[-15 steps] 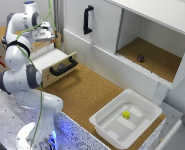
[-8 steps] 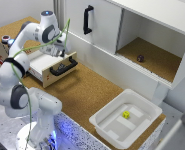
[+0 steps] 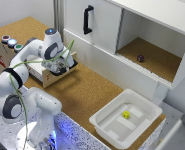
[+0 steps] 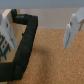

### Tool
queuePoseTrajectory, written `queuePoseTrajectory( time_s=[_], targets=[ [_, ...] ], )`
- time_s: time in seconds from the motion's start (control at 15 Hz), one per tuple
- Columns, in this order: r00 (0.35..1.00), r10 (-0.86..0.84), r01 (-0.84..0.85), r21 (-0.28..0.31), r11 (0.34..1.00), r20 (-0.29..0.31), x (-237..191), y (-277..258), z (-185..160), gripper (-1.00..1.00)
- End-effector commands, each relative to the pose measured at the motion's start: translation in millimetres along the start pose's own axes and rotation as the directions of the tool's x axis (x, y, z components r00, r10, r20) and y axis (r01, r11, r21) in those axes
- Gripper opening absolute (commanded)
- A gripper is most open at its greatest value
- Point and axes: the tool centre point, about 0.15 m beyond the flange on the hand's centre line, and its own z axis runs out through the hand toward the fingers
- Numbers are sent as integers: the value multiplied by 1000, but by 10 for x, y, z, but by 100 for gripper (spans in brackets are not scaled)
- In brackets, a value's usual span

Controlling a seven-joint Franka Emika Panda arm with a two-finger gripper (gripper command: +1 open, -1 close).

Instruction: Push the green button to turn off the green light

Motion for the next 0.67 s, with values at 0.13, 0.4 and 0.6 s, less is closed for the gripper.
queuePoseTrajectory(
  time_s=[0.13,0.4,0.6],
  targets=[
    [1000,12,-13,40,999,25,43,84,11,100],
    [989,-28,-9,250,968,144,486,494,-95,100],
    [966,-143,60,351,934,214,839,504,-36,100]
  ],
)
